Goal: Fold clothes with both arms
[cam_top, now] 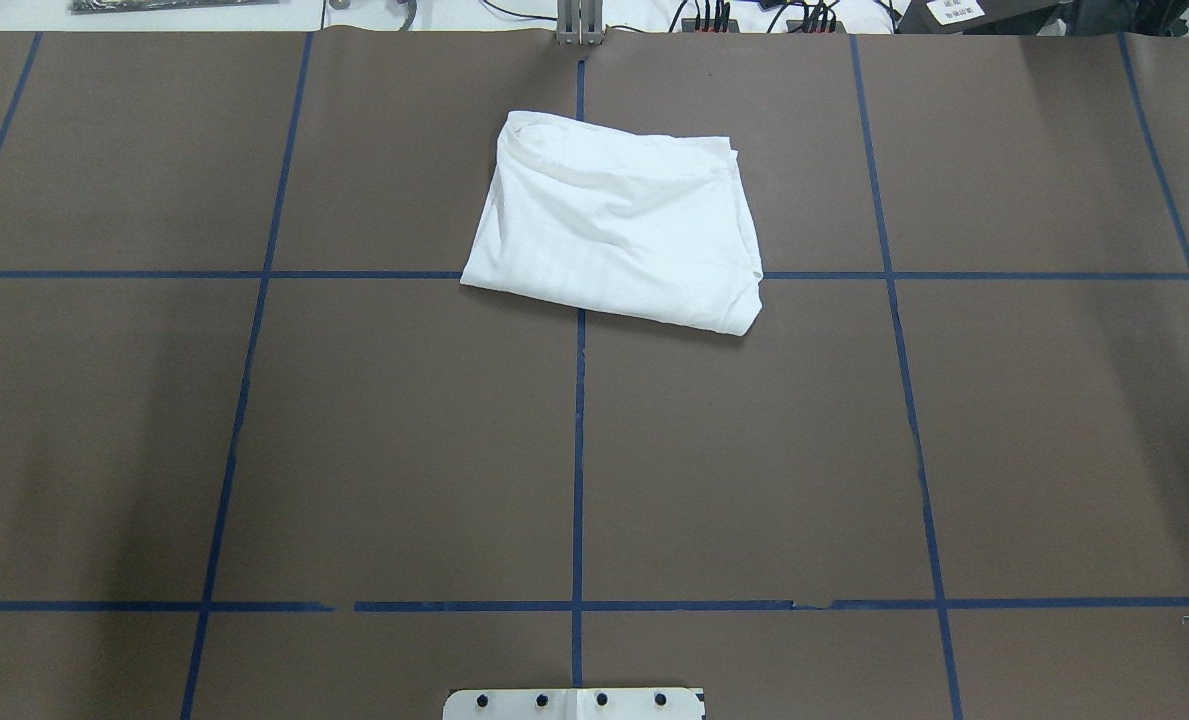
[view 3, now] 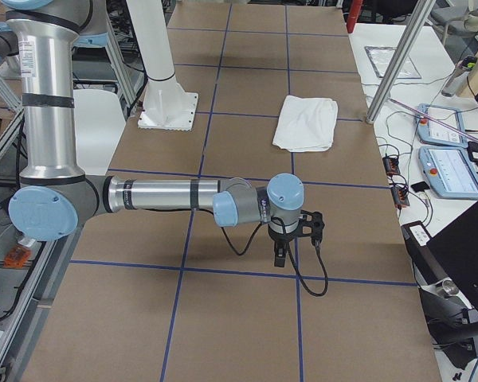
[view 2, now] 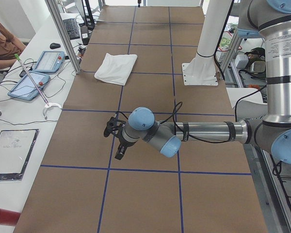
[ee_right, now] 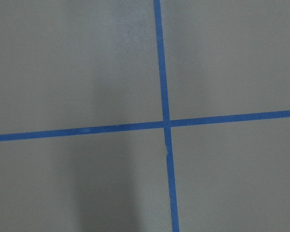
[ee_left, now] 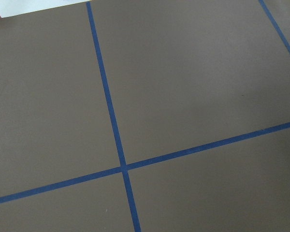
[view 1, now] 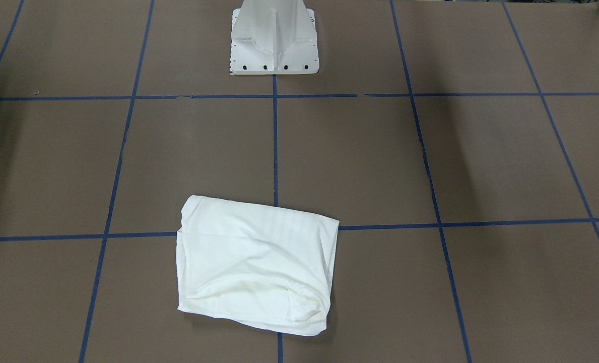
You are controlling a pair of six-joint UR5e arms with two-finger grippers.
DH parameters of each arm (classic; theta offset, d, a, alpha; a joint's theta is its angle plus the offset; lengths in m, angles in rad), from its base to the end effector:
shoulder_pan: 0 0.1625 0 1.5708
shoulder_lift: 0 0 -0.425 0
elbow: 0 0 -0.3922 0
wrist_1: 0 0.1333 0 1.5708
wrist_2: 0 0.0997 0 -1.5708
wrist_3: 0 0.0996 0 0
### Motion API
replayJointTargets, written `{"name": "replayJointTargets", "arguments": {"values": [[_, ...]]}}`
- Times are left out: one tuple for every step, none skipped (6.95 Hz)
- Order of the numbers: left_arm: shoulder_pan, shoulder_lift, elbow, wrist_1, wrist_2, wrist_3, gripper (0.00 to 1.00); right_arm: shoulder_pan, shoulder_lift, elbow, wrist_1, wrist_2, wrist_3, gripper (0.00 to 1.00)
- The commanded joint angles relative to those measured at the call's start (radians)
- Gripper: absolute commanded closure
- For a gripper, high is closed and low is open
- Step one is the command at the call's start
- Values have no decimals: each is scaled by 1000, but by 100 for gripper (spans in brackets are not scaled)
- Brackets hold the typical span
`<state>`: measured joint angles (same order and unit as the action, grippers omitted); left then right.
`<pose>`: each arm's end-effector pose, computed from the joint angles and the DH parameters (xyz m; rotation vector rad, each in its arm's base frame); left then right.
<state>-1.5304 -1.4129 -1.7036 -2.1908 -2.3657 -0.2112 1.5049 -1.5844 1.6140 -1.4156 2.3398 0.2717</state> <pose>-0.0441 -0.4491 0.5939 0.4607 0.8335 0.0786 0.0311 -0.5005 0.6279 0.0443 -0.7857 0.1240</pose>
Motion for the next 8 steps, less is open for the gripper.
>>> {"name": "replayJointTargets", "arguments": {"values": [[4, 11, -44, 68, -3, -16, 0, 0, 7, 3, -6, 4, 3, 0], [7, 9, -39, 71, -7, -17, 0, 0, 4, 1, -9, 4, 3, 0], [12, 9, -13, 69, -10, -16, 0, 0, -2, 1, -9, 16, 1, 0], [12, 3, 7, 65, -7, -16, 0, -2, -2, 3, -11, 18, 1, 0], [10, 2, 13, 57, -7, -17, 0, -8, 0, 3, -11, 18, 1, 0], [10, 2, 12, 57, -4, -17, 0, -12, 0, 1, -11, 18, 1, 0], [12, -1, 12, 55, -7, -19, 0, -18, 4, 1, -13, 18, 1, 0], [12, -1, 24, 59, 2, -11, 0, -41, 9, 3, -29, 18, 1, 0]]}}
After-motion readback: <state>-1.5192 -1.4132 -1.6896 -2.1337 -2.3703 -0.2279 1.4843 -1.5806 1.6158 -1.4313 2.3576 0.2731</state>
